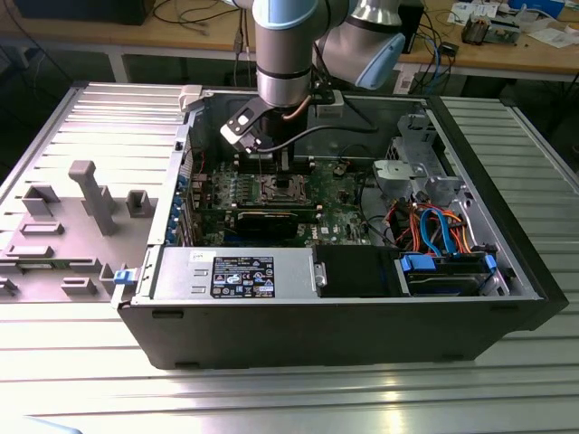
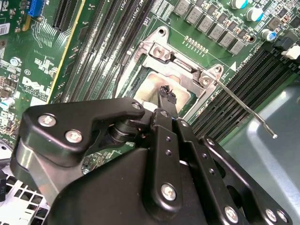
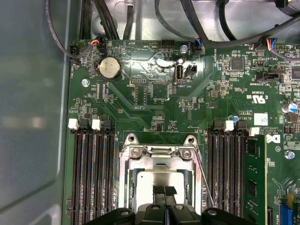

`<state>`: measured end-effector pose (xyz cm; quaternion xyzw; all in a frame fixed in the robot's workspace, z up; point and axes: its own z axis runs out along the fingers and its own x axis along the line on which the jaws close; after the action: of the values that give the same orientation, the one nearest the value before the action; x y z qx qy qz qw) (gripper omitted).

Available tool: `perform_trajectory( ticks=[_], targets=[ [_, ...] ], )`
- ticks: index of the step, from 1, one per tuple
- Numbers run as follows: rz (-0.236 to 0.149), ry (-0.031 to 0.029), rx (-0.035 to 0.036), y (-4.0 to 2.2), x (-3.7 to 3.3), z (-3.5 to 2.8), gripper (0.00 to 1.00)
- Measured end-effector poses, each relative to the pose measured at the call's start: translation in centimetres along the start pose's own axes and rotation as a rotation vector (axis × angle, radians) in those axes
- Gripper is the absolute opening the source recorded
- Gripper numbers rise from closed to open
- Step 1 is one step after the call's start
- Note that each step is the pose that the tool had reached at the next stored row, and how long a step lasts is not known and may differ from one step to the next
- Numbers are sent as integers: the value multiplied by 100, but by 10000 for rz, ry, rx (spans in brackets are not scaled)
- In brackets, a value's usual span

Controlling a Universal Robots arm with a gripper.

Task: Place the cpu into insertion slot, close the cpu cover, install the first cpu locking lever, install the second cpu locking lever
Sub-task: 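Install the first cpu locking lever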

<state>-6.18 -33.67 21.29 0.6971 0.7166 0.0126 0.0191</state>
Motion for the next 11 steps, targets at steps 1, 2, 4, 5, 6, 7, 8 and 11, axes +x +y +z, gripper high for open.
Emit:
perform_trajectory(
  ticks=[1, 2, 4, 5, 6, 7, 8, 11],
  targets=[
    [0, 0, 0, 0, 0, -2, 11],
    [0, 0, 0, 0, 0, -2, 11],
    [0, -1, 0, 0, 0, -6, 11],
    [0, 0, 0, 0, 0, -7, 11],
    [0, 0, 0, 0, 0, -11, 11],
    [0, 0, 0, 1, 0, -13, 11],
    [0, -1, 0, 1, 0, -13, 11],
    [0, -3, 1, 1, -1, -19, 11]
  ],
)
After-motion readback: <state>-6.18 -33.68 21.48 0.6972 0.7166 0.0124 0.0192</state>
